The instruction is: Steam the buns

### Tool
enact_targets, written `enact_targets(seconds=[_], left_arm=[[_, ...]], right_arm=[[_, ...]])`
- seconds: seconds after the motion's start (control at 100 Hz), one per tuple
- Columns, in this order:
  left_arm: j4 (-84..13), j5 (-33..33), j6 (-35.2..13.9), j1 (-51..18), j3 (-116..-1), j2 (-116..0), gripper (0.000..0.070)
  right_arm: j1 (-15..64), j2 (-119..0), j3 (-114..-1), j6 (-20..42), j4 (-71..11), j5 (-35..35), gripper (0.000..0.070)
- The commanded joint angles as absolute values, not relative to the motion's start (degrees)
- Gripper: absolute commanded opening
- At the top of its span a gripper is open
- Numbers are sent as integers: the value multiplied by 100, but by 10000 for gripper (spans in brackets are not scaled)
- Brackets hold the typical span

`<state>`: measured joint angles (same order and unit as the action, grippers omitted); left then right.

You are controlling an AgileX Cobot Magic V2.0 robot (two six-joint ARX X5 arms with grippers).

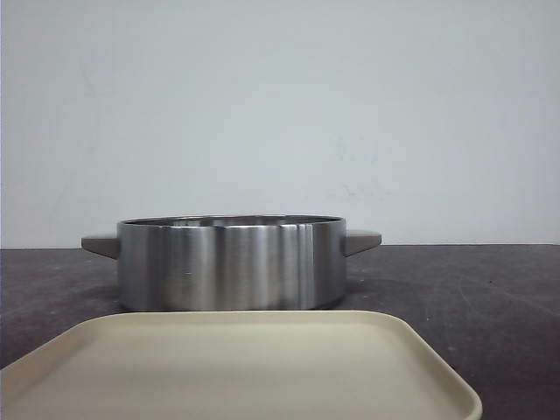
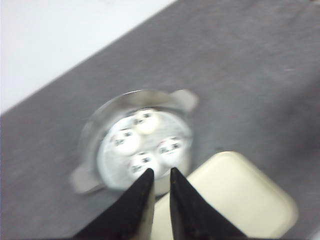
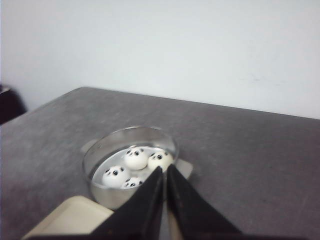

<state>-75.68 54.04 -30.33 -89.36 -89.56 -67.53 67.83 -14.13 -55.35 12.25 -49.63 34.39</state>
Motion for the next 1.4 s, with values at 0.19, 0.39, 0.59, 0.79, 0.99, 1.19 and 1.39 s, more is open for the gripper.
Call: enact_targets(seconds=[0.19,0.39,0.59,0.79,0.99,1.19,1.39], left_arm=[[-8366,7074,-5798,-9968,-7830,-5422,6],[-8326,7201,-6919,-10291,-6855,-4248,6],[-8202,7201,-6794,-10427,-6711,-4125,6],[-8202,7135,-6818,-10427,-6711,-4198,7],[-8237,7146,-6818,-10427,-6711,-4195,6],[-8237,7146,-6818,-10427,-6711,-4193,6],[-8237,7148,-6818,-10427,-6711,-4191,7]], right_arm=[[6851,-1485,-5400,384,-4158,3273,7],[6851,-1487,-5345,228,-3579,2834,6],[6849,-1487,-5345,152,-3920,2842,6],[6849,-1483,-5347,150,-3920,2836,6],[6849,-1483,-5347,150,-3907,2849,6],[6849,-1483,-5347,150,-3907,2849,6],[6849,-1483,-5345,148,-3913,2851,6]])
